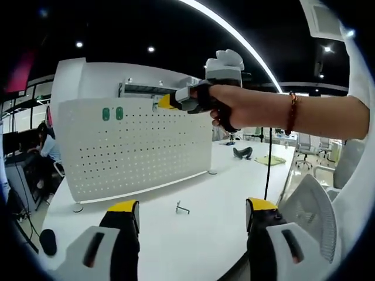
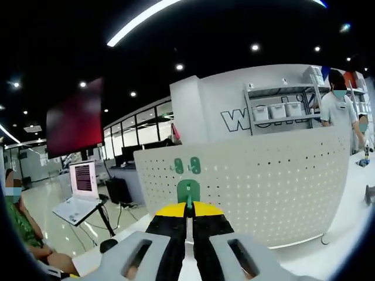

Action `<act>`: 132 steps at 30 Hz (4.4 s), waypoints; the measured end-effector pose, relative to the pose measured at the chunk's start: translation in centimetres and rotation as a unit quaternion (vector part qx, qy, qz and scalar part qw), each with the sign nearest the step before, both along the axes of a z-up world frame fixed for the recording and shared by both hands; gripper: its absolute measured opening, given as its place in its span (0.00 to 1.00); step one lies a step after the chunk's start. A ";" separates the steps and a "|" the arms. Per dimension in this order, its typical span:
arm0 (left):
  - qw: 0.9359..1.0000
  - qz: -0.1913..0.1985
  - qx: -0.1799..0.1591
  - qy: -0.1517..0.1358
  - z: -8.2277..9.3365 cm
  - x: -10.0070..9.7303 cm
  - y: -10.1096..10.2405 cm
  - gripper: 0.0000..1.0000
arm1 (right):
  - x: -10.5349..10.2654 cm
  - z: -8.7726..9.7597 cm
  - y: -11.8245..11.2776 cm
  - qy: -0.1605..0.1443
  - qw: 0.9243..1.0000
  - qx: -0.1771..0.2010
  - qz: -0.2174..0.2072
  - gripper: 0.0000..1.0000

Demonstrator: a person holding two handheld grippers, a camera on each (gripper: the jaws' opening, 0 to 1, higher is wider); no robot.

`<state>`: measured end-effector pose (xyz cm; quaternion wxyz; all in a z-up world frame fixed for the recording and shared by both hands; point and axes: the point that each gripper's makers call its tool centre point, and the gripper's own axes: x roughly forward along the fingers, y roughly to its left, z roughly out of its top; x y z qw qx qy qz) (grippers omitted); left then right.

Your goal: Insert the hook assembly into the mounting plate slot until the hook locks in place.

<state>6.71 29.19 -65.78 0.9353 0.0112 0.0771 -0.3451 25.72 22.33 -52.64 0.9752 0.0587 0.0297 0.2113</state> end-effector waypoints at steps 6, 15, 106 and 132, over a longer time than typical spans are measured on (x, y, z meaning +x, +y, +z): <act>1.000 0.004 -0.006 0.001 0.0 0.3 0.1 0.76 | 1.6 0.6 0.3 -0.007 1.000 -0.010 -0.004 0.01; 1.000 -0.001 0.001 0.002 -0.2 0.2 0.0 0.76 | 2.9 1.6 0.5 -0.016 1.000 -0.014 -0.019 0.01; 0.999 0.003 0.014 0.028 -1.7 4.6 3.9 0.75 | 15.0 -0.1 0.3 0.016 0.990 -0.051 -0.127 0.01; 0.999 -0.010 0.015 0.033 -1.9 5.5 3.5 0.74 | 16.1 -0.6 0.7 0.027 0.989 -0.057 -0.137 0.01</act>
